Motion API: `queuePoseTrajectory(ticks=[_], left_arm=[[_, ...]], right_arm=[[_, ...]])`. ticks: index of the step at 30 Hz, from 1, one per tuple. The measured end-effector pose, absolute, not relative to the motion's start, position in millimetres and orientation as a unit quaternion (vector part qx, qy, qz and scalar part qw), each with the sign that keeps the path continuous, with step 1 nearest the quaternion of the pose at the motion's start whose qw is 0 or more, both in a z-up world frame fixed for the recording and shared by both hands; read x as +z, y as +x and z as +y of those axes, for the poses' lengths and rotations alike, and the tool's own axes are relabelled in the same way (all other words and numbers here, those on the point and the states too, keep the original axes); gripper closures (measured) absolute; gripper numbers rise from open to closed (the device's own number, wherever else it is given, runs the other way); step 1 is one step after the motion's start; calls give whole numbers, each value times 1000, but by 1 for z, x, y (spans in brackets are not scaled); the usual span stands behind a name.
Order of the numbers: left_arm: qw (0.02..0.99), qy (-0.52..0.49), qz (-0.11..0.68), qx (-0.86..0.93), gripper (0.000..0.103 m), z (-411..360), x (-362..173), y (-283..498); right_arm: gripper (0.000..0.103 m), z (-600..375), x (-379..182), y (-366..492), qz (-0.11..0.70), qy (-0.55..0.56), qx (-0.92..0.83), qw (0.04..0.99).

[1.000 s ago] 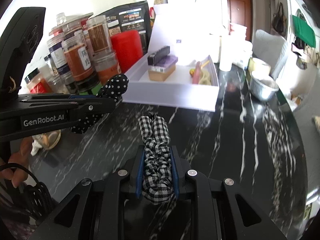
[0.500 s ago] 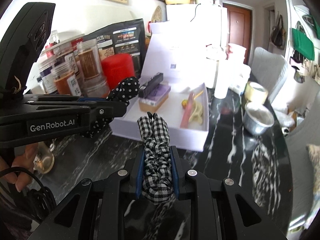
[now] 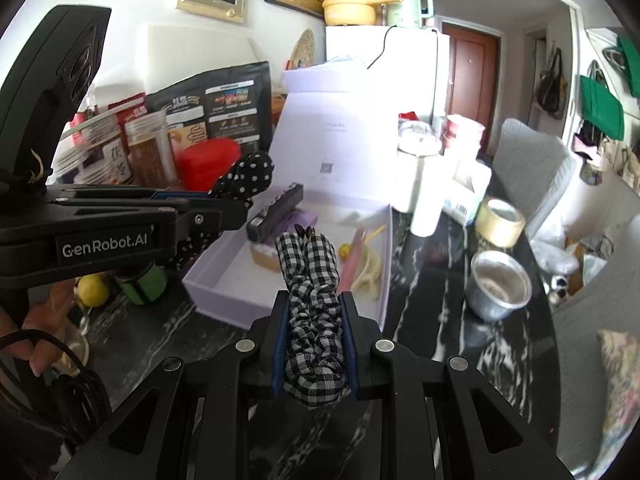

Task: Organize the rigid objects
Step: 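Lift and carry both scrunchies toward the white box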

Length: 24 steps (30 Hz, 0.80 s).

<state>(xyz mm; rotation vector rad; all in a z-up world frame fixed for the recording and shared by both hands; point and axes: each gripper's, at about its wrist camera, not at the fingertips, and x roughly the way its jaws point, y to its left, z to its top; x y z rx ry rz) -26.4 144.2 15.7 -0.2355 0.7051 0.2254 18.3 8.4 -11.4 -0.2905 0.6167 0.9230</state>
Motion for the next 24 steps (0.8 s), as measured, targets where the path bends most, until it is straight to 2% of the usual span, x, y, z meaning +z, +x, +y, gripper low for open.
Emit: queuePoseTrajectory(ticks=[24], left_arm=[[921,-142,315,179,85,215,15,28]], right_arm=[[80,63,-7,89,280,-118,438,846]])
